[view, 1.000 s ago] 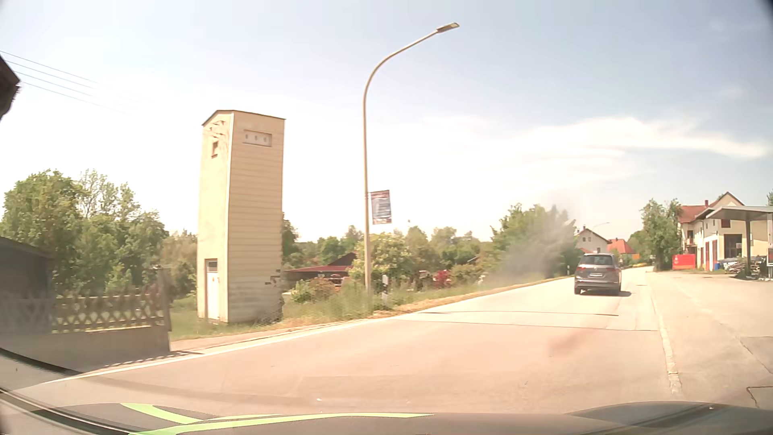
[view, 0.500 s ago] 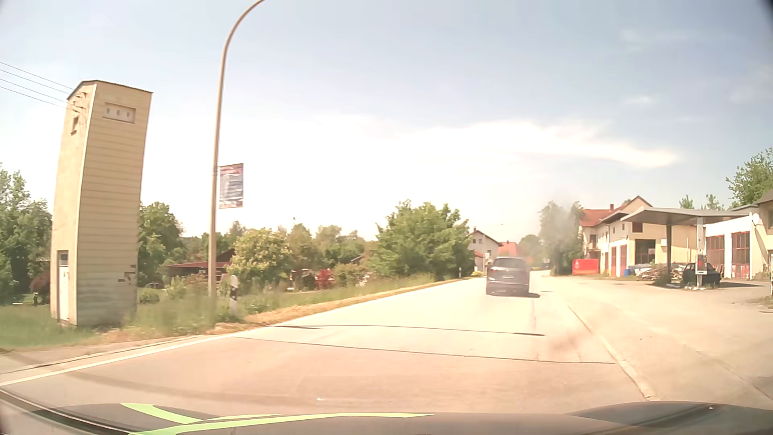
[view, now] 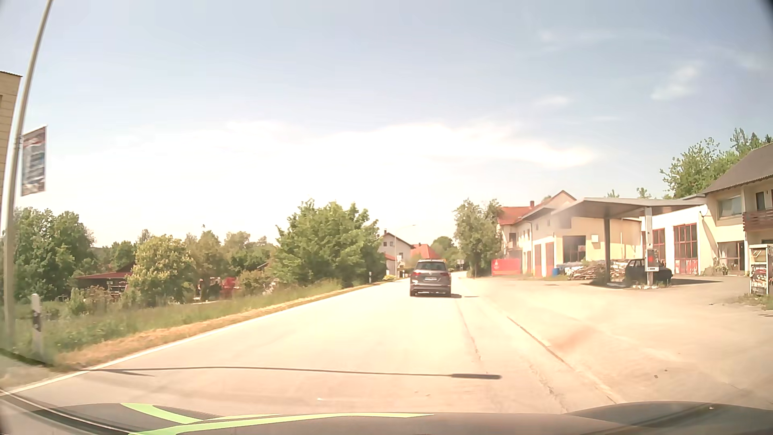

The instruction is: Follow the waypoints while adhering to traffic rules and regulations

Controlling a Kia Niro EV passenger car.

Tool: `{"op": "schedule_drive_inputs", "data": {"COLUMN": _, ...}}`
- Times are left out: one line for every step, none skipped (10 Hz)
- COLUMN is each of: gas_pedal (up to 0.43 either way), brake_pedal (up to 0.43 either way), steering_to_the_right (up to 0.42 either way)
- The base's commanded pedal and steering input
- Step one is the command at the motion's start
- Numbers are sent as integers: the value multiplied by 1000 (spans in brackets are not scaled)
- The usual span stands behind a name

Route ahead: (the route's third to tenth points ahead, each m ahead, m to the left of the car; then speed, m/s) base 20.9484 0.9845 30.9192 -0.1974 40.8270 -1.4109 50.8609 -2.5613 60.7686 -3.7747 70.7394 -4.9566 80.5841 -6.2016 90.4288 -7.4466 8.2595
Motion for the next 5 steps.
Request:
{"op": "schedule_drive_inputs", "data": {"gas_pedal": 409, "brake_pedal": 0, "steering_to_the_right": 94}}
{"op": "schedule_drive_inputs", "data": {"gas_pedal": 421, "brake_pedal": 0, "steering_to_the_right": 77}}
{"op": "schedule_drive_inputs", "data": {"gas_pedal": 421, "brake_pedal": 0, "steering_to_the_right": 70}}
{"op": "schedule_drive_inputs", "data": {"gas_pedal": 429, "brake_pedal": 0, "steering_to_the_right": 62}}
{"op": "schedule_drive_inputs", "data": {"gas_pedal": 429, "brake_pedal": 0, "steering_to_the_right": 55}}
